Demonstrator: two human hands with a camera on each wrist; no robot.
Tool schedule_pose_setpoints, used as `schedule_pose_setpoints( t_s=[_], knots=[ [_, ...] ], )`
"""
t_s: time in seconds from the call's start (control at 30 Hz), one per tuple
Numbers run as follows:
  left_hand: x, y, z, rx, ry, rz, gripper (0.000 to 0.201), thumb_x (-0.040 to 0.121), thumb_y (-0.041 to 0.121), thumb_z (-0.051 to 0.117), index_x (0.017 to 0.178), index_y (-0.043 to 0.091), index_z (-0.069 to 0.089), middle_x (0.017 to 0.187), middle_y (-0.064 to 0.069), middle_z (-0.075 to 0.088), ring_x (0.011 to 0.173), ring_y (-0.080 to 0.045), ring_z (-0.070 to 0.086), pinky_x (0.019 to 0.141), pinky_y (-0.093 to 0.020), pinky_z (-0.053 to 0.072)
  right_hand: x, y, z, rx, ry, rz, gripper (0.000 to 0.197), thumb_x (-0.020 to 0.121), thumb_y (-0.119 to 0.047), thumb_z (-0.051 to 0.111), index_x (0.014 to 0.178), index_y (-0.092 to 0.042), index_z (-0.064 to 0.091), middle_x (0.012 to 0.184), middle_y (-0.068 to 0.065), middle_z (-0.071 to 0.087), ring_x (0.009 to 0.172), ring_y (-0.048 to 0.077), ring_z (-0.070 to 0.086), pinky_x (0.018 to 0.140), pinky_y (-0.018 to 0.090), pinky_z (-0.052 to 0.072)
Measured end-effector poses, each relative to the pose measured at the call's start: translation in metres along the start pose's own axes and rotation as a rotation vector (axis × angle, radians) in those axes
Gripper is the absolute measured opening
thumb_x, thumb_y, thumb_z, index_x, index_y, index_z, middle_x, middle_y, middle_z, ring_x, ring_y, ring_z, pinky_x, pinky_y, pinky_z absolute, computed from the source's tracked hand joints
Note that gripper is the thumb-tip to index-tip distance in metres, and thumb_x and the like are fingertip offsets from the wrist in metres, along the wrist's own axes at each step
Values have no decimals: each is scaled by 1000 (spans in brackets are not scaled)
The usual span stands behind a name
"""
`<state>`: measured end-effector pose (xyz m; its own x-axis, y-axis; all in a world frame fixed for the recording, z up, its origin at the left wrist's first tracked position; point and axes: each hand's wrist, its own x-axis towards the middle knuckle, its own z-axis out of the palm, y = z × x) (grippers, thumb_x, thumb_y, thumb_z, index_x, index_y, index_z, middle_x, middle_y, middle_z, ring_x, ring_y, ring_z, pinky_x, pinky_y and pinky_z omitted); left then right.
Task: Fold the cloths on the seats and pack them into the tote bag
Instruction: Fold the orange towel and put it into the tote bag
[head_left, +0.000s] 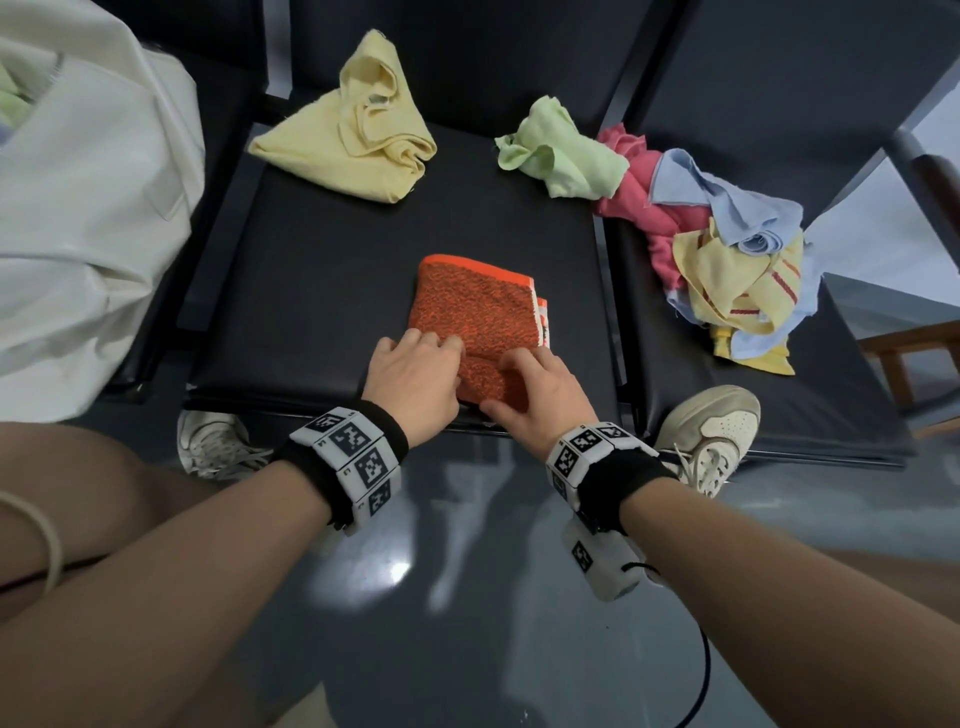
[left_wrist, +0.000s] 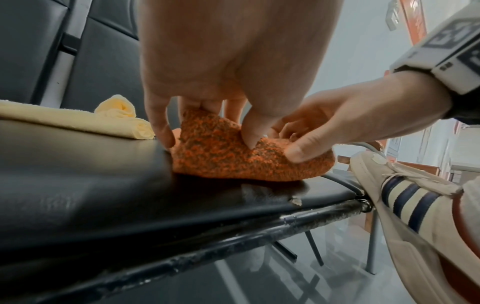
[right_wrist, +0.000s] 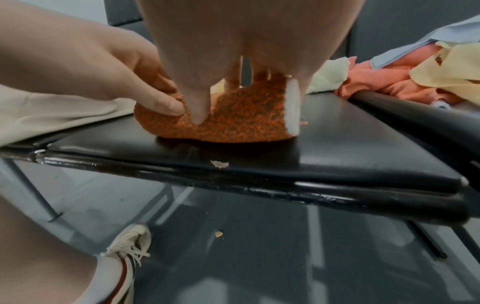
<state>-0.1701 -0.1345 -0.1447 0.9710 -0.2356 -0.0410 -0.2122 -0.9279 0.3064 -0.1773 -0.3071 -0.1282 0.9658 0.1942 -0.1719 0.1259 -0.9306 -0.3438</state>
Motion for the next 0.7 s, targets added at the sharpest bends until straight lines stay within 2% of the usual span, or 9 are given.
schedule_pose_setpoints(
  t_s=[0.07,0.17,0.27,0.37,0.47,0.53,0.6,0.7],
  knots=[
    [1,0,-1,-5,-24,-15,29,97,30,47,125,21,53,121,-3,61,119,-25,49,95,-44,36,-1,3,-1,-11,-16,-25,52,78,-34,77,123,-18,58,118,4,55,111,26,52,96,43,44],
    [3,-2,-3,-21,-57,-13,31,98,32,46,126,21,54,122,-3,62,120,-25,50,97,-45,35,0,3,-3,4,-34,-18,45,82,-31,73,124,-21,60,114,4,57,107,28,56,95,43,47],
    [2,-5,-6,-81,-29,4,34,94,35,54,127,23,57,124,0,60,121,-23,48,100,-42,34,5,-1,-7,-11,-98,5,41,86,-32,70,125,-23,61,111,5,58,104,29,58,93,42,48],
    [-4,-6,-8,-49,67,105,39,84,32,66,120,22,59,119,1,53,115,-24,47,97,-40,37,11,-4,-13,-27,-161,-2,40,88,-31,68,126,-19,62,112,9,61,104,28,59,92,37,46],
    [-7,-4,-8,36,30,152,50,73,31,76,118,22,58,118,1,53,115,-23,47,96,-39,38,15,-7,-20,4,-213,6,37,90,-29,67,125,-18,64,116,8,65,109,24,59,91,27,43],
    [-5,-4,-7,34,28,138,48,75,25,76,119,23,57,117,2,54,116,-21,46,97,-36,36,16,-6,-24,45,-231,33,37,91,-30,66,126,-18,64,119,5,65,110,20,58,86,18,37],
    [-1,-6,-7,9,25,122,44,81,26,73,121,25,57,117,4,57,118,-19,46,99,-34,34,15,-4,-24,62,-205,47,39,90,-33,68,126,-18,65,122,4,61,112,18,55,85,15,32],
    [2,-7,-8,-13,-10,108,40,87,34,68,125,29,56,119,6,60,120,-18,47,100,-35,34,9,1,-19,102,-128,78,44,84,-35,74,124,-19,66,125,4,53,116,19,51,97,20,35]
  ],
)
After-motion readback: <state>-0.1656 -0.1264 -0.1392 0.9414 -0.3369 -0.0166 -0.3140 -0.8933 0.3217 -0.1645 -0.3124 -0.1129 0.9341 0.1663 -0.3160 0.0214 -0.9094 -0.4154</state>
